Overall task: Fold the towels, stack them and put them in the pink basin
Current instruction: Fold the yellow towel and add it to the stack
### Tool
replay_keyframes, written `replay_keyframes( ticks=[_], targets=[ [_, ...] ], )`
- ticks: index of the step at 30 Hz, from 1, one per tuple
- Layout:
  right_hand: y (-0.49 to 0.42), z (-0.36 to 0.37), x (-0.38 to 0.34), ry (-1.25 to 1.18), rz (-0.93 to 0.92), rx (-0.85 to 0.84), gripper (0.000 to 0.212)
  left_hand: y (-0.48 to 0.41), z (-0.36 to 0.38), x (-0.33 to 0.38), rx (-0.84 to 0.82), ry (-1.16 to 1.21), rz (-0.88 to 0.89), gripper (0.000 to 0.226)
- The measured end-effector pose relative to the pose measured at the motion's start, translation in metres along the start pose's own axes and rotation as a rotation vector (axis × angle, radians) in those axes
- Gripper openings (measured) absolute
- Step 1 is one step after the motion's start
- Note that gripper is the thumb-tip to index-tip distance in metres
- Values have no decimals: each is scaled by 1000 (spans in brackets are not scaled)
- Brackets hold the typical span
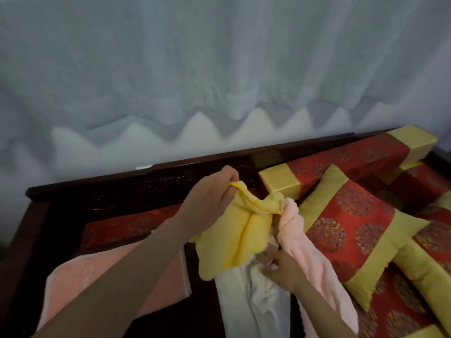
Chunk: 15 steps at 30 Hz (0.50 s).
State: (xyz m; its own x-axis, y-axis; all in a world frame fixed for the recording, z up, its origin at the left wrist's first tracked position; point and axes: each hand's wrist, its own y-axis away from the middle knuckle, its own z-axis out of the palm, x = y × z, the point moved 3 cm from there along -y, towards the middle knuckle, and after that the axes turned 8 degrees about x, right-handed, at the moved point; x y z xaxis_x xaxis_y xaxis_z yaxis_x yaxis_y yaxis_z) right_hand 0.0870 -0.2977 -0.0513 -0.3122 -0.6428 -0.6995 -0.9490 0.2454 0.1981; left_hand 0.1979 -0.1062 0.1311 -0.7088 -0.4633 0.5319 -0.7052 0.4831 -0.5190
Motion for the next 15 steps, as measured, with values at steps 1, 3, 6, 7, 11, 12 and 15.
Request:
replay_keyframes(
  ticks=[1, 3, 6, 7, 11, 12, 15],
  targets=[
    [-2, -10, -11, -63, 1, 140, 12, -11, -13, 13, -7, -63, 82, 20],
    [1, -41, -50, -155, -110, 487, 21, -28, -40, 33, -9, -187, 225, 26],
    [9, -75, -124, -235, -428, 690, 38, -43, -71, 51, 26, -330, 367, 27],
    [10, -81, -147, -222, -517, 691, 42, -46, -81, 55, 34, -355, 388, 27],
    [-2, -85, -188, -110, -616, 686, 50, -44, -116, 66, 76, -385, 412, 27],
    [-5, -83, -192, -70, -612, 684, 45, -40, -126, 66, 96, -368, 398, 26],
    [-19, -69, -188, 158, -536, 586, 18, -24, -153, 59, 188, -338, 266, 24]
  ],
)
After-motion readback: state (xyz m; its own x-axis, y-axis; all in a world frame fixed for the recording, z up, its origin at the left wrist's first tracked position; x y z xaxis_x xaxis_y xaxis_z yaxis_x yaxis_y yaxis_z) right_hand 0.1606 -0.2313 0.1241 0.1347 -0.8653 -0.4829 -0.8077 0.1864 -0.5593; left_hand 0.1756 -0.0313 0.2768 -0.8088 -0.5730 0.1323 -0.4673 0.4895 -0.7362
